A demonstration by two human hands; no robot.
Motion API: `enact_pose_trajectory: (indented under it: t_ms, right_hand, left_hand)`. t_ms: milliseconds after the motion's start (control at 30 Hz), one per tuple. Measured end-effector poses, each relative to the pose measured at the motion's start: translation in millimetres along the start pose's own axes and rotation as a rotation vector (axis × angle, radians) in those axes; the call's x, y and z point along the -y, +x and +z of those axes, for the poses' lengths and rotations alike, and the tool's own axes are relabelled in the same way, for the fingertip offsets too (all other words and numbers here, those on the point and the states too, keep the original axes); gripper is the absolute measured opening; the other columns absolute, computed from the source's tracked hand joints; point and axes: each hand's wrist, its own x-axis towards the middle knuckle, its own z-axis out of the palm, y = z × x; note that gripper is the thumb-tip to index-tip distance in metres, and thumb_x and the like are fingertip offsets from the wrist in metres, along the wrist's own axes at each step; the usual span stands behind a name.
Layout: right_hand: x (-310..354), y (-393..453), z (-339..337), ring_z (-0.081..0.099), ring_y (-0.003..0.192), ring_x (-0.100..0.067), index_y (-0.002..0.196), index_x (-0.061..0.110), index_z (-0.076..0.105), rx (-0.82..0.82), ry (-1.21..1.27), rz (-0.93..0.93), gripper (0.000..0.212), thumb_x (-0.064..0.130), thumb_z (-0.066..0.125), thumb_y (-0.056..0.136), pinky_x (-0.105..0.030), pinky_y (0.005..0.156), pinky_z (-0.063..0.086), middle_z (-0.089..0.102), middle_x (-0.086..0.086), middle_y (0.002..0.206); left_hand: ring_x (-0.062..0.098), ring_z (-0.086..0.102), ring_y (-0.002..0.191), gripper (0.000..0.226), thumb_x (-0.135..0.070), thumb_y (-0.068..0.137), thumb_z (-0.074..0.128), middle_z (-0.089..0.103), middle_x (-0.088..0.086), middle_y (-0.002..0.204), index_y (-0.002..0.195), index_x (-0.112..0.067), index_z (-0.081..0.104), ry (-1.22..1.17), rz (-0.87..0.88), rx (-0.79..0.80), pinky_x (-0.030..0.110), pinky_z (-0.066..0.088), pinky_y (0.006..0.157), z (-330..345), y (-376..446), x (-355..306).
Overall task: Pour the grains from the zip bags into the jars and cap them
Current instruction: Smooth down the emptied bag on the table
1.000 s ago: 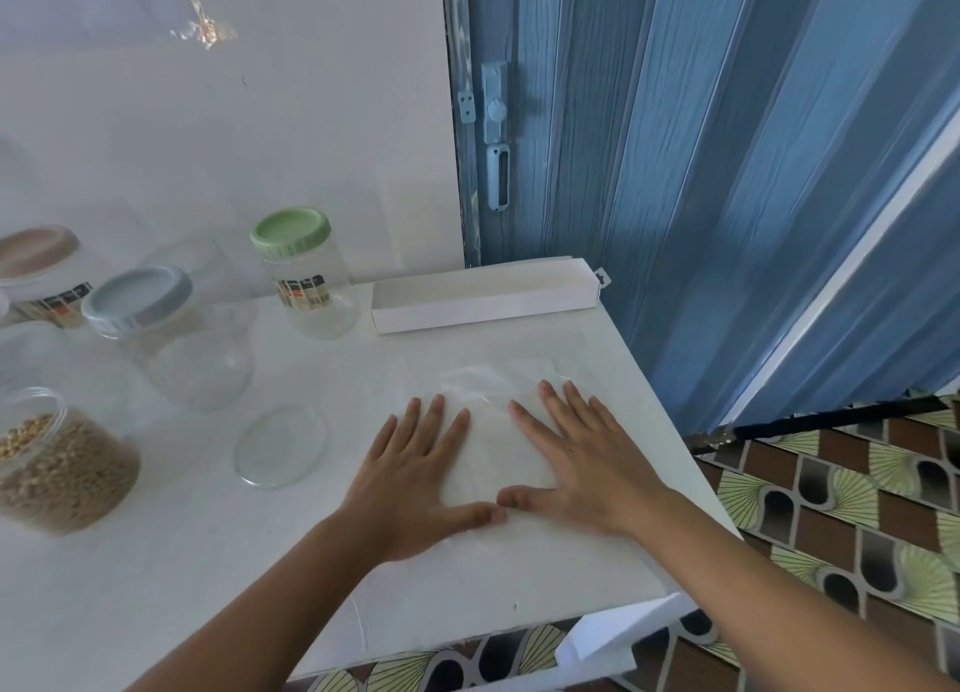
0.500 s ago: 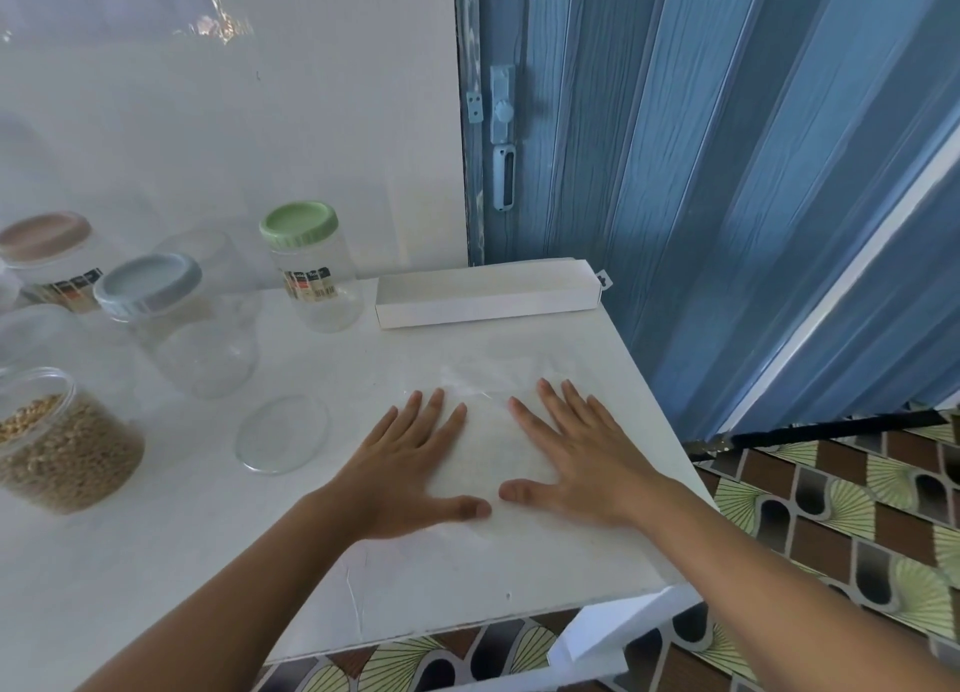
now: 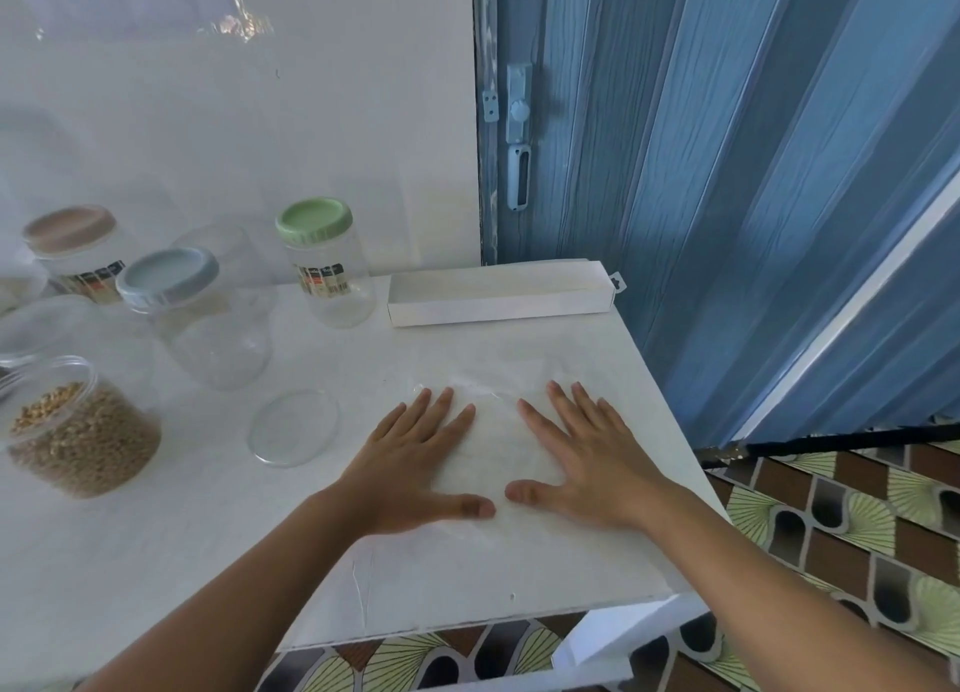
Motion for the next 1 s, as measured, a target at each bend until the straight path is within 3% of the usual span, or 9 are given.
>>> enact_pose_trajectory:
  t_ms: [100, 200, 300, 367, 433, 533, 733, 867, 1000]
  right_hand:
    - [2, 2, -13, -0.038, 0.151, -0.018, 0.158, 0.049, -0.019, 0.101, 0.074, 0.008, 0.108, 0.102, 0.019, 0.072, -0.045, 0.126, -0.015, -0.036, 0.006, 0.166]
    - [6, 2, -39, -0.025, 0.156, -0.018, 0.161, 0.050, -0.007, 0.194, 0.198, 0.050, 0.101, 0.097, 0.023, 0.076, -0.044, 0.128, -0.008, -0.022, 0.008, 0.171]
    - [20, 5, -65, -0.004, 0.160, -0.019, 0.163, 0.046, -0.003, 0.177, 0.166, 0.088, 0.097, 0.092, 0.029, 0.083, -0.042, 0.129, 0.005, 0.000, 0.004, 0.174]
    - [40, 11, -79, 0.011, 0.159, -0.024, 0.165, 0.040, -0.001, 0.101, 0.084, 0.076, 0.100, 0.091, 0.028, 0.084, -0.042, 0.126, 0.017, 0.011, 0.001, 0.173]
    - [72, 21, -88, 0.021, 0.155, -0.024, 0.165, 0.040, 0.001, 0.034, 0.125, 0.024, 0.103, 0.093, 0.032, 0.082, -0.043, 0.122, 0.026, 0.018, 0.003, 0.171]
    - [132, 43, -89, 0.021, 0.155, -0.022, 0.165, 0.040, 0.005, 0.005, 0.233, -0.060, 0.103, 0.090, 0.043, 0.082, -0.045, 0.119, 0.030, 0.020, 0.004, 0.170]
    - [236, 92, -62, 0.029, 0.149, -0.028, 0.163, 0.036, 0.013, 0.020, 0.253, -0.107, 0.114, 0.087, 0.063, 0.074, -0.044, 0.114, 0.035, 0.031, -0.006, 0.162]
    - [269, 108, -42, 0.034, 0.145, -0.034, 0.163, 0.035, 0.013, 0.037, 0.173, -0.028, 0.117, 0.082, 0.070, 0.072, -0.048, 0.111, 0.040, 0.036, -0.011, 0.158]
    - [284, 108, -30, 0.034, 0.143, -0.038, 0.163, 0.031, 0.010, -0.039, 0.149, 0.042, 0.112, 0.074, 0.070, 0.079, -0.048, 0.109, 0.040, 0.034, -0.014, 0.158]
  left_hand:
    - [0.004, -0.023, 0.156, 0.111, -0.100, 0.073, 0.046, -0.015, -0.018, 0.171, 0.163, -0.051, 0.002, -0.204, -0.025, -0.043, 0.039, -0.004, 0.130, -6, -3, 1]
    - [0.004, 0.013, 0.157, 0.088, -0.078, 0.078, 0.070, 0.022, -0.019, 0.169, 0.155, -0.049, 0.039, -0.504, -0.096, -0.193, 0.033, 0.016, 0.128, -21, -9, 5]
    - [0.005, 0.048, 0.135, 0.063, -0.061, 0.087, 0.073, 0.053, -0.015, 0.149, 0.144, -0.041, 0.056, -0.512, -0.118, -0.399, 0.036, 0.041, 0.118, -42, -25, 16]
    - [0.000, 0.057, 0.118, 0.055, -0.053, 0.089, 0.076, 0.062, -0.015, 0.132, 0.140, -0.039, 0.060, -0.559, -0.137, -0.514, 0.031, 0.050, 0.106, -57, -44, 30]
    - [0.000, 0.059, 0.111, 0.053, -0.047, 0.089, 0.078, 0.063, -0.017, 0.121, 0.138, -0.037, 0.061, -0.576, -0.157, -0.625, 0.026, 0.052, 0.099, -71, -67, 48]
    - [0.002, 0.058, 0.107, 0.056, -0.044, 0.089, 0.079, 0.062, -0.016, 0.116, 0.140, -0.033, 0.059, -0.495, -0.209, -0.776, 0.024, 0.051, 0.094, -88, -108, 83]
    - [0.025, 0.040, 0.125, 0.066, -0.044, 0.086, 0.078, 0.051, 0.003, 0.131, 0.145, -0.024, 0.054, -0.218, -0.372, -0.975, 0.045, 0.043, 0.108, -103, -186, 164]
    - [0.032, 0.025, 0.138, 0.096, -0.058, 0.079, 0.082, 0.035, 0.013, 0.144, 0.156, -0.024, 0.036, -0.207, -0.533, -0.907, 0.050, 0.022, 0.120, -103, -213, 205]
    - [0.034, 0.022, 0.149, 0.113, -0.070, 0.075, 0.078, 0.026, 0.014, 0.159, 0.161, -0.026, 0.021, -0.447, -0.609, -0.699, 0.055, 0.026, 0.121, -95, -218, 228]
